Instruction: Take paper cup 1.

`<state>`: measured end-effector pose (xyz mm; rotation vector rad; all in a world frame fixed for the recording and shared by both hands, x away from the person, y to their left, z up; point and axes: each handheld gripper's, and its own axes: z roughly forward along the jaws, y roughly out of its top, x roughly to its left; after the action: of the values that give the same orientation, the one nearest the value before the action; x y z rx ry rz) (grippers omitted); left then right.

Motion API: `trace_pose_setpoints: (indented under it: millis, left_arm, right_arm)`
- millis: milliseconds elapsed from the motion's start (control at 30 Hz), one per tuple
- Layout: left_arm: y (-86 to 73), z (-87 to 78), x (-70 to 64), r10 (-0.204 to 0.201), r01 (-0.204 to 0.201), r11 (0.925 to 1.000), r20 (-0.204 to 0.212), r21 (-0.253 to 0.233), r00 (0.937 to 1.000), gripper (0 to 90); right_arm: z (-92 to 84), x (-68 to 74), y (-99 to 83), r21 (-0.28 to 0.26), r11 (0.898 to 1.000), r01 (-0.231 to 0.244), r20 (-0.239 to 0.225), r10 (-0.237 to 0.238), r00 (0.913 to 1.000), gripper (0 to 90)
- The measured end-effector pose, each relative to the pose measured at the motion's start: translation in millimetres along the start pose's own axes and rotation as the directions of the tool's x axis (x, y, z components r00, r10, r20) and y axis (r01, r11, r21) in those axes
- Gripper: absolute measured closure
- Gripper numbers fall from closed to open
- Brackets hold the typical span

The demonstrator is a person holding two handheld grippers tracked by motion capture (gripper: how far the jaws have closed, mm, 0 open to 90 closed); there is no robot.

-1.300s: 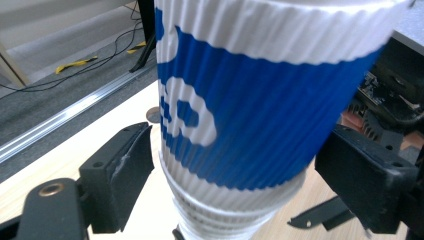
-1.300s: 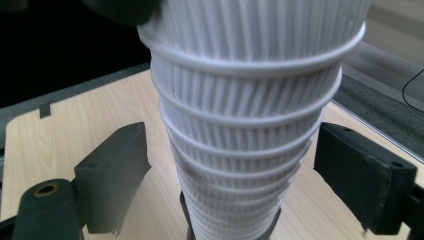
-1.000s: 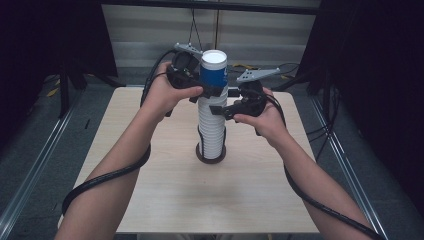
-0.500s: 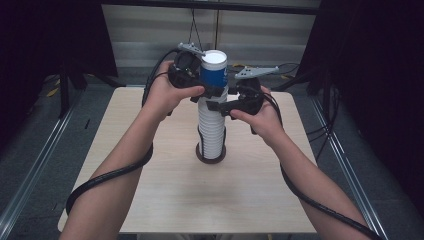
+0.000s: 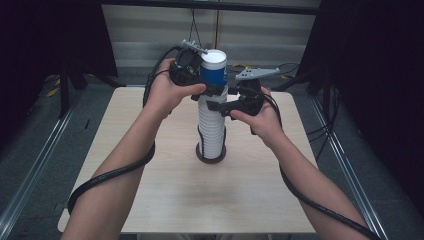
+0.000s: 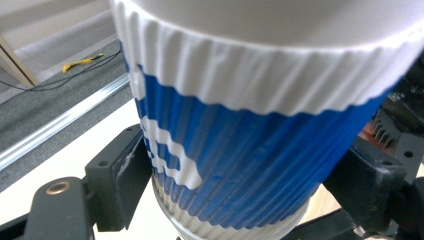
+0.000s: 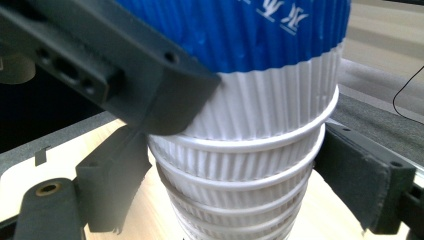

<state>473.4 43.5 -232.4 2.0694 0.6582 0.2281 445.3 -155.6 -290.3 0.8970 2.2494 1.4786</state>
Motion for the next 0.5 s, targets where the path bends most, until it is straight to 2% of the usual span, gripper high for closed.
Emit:
trace_pose_setpoints:
  millis: [500]
  left_arm:
    - [2.4,-2.9,0.2,-0.015,0.015,0.9998,0.0,-0.01,0.9999,19.2]
  right_arm:
    - [-0.2,1.0,-2.6,-0.008,1.0,0.02,0.008,-0.02,0.9998,14.7]
